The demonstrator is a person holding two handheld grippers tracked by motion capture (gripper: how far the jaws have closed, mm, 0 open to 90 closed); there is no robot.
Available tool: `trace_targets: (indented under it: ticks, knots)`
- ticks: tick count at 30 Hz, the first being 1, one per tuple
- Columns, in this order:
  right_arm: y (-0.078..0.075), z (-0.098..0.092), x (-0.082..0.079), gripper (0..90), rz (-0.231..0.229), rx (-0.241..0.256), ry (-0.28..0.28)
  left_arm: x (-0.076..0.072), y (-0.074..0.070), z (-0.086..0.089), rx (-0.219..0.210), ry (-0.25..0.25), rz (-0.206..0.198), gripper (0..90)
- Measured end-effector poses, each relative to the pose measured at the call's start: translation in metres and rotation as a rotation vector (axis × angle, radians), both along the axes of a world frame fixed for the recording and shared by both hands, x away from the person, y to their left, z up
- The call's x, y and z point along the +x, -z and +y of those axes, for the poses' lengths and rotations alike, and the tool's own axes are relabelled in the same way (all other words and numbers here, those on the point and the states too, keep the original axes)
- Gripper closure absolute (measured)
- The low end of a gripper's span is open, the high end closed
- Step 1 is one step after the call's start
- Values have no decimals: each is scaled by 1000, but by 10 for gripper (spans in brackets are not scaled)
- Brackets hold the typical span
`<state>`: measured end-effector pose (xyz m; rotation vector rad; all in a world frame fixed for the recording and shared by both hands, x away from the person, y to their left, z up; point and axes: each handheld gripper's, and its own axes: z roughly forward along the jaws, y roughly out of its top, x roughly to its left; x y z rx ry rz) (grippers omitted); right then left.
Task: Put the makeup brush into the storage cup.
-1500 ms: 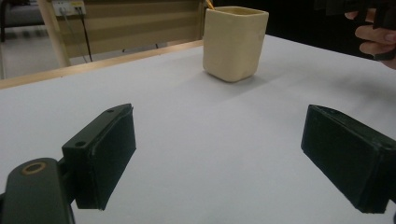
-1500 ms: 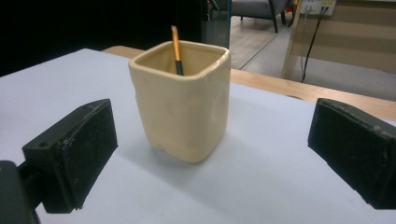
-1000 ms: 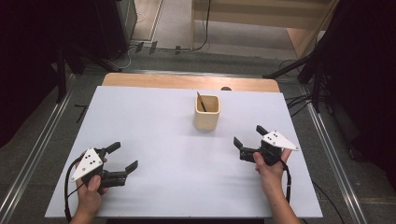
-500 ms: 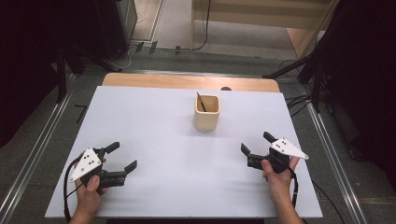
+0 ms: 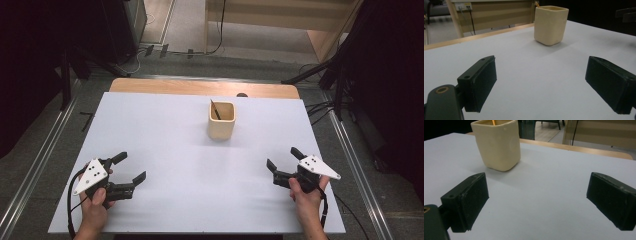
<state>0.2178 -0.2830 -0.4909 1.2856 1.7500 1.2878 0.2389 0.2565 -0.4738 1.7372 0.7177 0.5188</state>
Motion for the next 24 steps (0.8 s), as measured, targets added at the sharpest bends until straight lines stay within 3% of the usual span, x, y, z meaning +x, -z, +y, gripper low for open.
trace_targets:
  ticks: [24]
  knots:
    - [7, -18, -20, 59, 37, -10, 43, 2, 0, 3, 0, -7, -4, 105]
